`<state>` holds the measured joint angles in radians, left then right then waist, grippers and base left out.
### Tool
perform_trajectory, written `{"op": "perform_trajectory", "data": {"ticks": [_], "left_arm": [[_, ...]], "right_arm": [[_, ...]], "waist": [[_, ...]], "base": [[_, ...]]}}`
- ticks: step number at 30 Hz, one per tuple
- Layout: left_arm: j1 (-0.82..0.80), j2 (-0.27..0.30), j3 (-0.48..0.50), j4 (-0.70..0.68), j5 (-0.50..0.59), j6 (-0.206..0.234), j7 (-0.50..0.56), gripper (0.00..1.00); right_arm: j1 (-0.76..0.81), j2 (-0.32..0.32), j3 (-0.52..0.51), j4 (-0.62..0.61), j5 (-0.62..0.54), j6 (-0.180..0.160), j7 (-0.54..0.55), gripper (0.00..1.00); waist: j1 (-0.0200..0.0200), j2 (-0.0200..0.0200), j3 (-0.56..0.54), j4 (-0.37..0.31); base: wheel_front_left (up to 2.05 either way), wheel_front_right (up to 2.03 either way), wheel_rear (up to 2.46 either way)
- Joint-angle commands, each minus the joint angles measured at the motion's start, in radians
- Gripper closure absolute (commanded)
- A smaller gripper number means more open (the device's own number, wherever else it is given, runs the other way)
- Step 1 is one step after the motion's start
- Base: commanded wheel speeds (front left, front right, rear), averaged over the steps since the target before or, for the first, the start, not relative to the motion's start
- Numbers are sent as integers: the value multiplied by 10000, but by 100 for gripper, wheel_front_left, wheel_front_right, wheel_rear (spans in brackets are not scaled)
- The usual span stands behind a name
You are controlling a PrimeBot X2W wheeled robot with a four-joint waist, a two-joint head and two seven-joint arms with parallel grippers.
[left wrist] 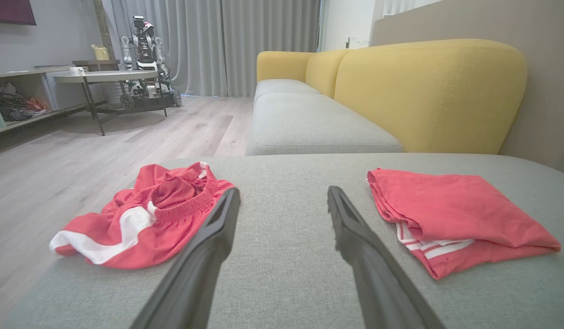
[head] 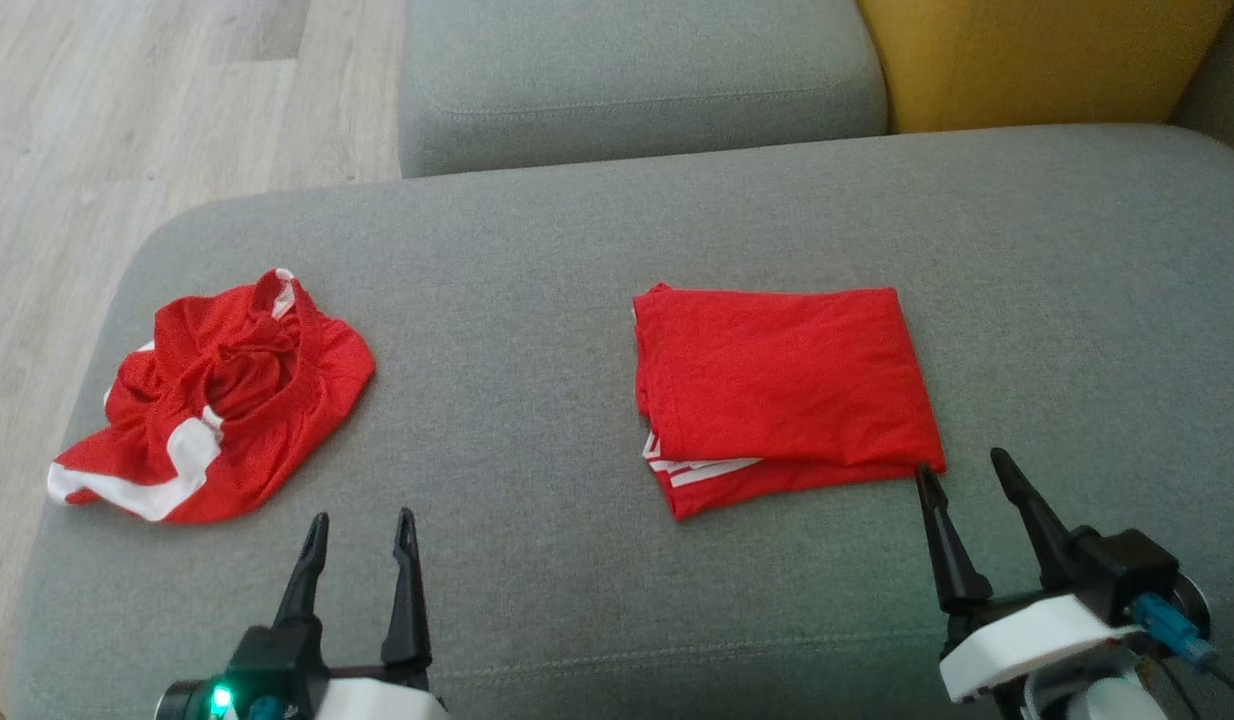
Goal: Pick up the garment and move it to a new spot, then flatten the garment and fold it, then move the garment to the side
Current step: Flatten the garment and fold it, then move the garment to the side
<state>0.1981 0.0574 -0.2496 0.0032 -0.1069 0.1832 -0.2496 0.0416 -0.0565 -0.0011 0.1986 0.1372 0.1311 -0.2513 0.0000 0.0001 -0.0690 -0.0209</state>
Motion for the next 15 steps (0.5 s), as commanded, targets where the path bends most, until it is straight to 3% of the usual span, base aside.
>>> {"op": "perform_trajectory", "data": {"ticks": [1, 15], "left_arm": [[-305, -72, 382, -365, 63, -88, -122, 0], [-169, -72, 257, -245, 173, -198, -122, 0]], "right_arm": [[-268, 45, 161, -307, -136, -4, -103, 0], [-173, 61, -114, -172, 243, -4, -104, 0]], "waist": [[0, -1, -39, -3], [0, -1, -43, 144]], "base": [[0, 0, 0], [0, 0, 0]]}}
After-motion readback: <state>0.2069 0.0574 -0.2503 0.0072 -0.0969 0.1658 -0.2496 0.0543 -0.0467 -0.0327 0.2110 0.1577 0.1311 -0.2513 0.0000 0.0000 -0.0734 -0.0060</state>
